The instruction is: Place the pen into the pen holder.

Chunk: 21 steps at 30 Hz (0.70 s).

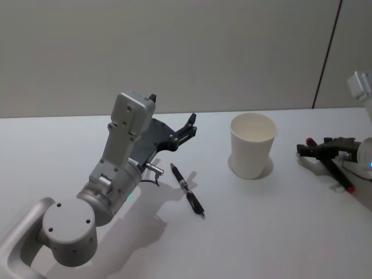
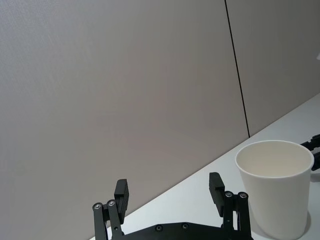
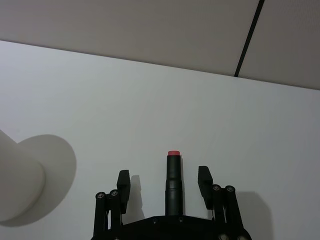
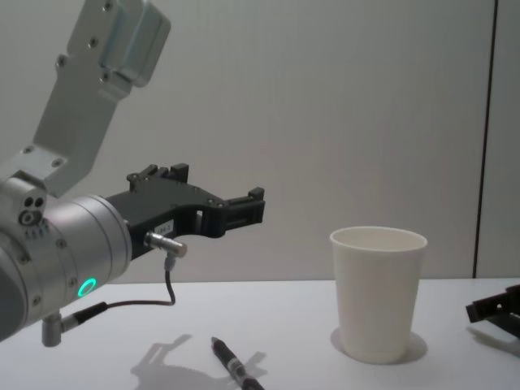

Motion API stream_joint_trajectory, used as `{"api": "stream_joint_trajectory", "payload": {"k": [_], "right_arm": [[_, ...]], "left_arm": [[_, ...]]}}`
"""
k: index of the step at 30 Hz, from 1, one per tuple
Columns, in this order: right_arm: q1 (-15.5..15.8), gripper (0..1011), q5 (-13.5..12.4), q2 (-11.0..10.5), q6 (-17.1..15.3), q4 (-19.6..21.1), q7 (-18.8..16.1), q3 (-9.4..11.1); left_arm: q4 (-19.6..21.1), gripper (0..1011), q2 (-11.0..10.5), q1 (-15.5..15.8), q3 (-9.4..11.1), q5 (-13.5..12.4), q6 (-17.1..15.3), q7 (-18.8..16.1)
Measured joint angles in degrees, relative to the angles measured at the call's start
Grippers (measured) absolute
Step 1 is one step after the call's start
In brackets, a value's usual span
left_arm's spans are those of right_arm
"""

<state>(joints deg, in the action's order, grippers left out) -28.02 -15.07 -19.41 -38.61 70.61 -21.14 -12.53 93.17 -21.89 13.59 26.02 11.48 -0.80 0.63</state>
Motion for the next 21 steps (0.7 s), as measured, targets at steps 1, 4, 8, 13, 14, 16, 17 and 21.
{"api": "stream_joint_trajectory", "payload": {"k": [1, 4, 8, 13, 14, 16, 17, 21], "right_arm": [[0.0, 862, 0.0, 0.0, 0.0, 0.0, 0.0, 0.0], [-0.1, 773, 0.0, 0.0, 0.0, -0.1, 0.1, 0.0], [-0.1, 656, 0.0, 0.1, 0.1, -0.2, 0.1, 0.0], [-0.1, 490, 0.0, 0.1, 0.1, -0.3, 0.2, -0.1], [-0.1, 475, 0.0, 0.1, 0.1, -0.3, 0.2, -0.1], [-0.1, 415, 0.0, 0.1, 0.1, -0.3, 0.2, -0.1], [-0.1, 356, 0.0, 0.1, 0.1, -0.3, 0.2, -0.1], [-0.2, 226, 0.0, 0.1, 0.1, -0.3, 0.2, -0.1]], "left_arm": [[0.0, 1001, 0.0, 0.0, 0.0, 0.0, 0.0, 0.0], [0.0, 1001, 0.0, 0.0, 0.0, 0.0, 0.0, 0.0], [0.0, 1001, 0.0, 0.0, 0.0, 0.0, 0.0, 0.0], [0.0, 1001, 0.0, 0.0, 0.0, 0.0, 0.0, 0.0], [0.0, 1001, 0.0, 0.0, 0.0, 0.0, 0.0, 0.0], [0.0, 1001, 0.0, 0.0, 0.0, 0.0, 0.0, 0.0], [0.0, 1001, 0.0, 0.0, 0.0, 0.0, 0.0, 0.0], [0.0, 1001, 0.0, 0.0, 0.0, 0.0, 0.0, 0.0]]}}
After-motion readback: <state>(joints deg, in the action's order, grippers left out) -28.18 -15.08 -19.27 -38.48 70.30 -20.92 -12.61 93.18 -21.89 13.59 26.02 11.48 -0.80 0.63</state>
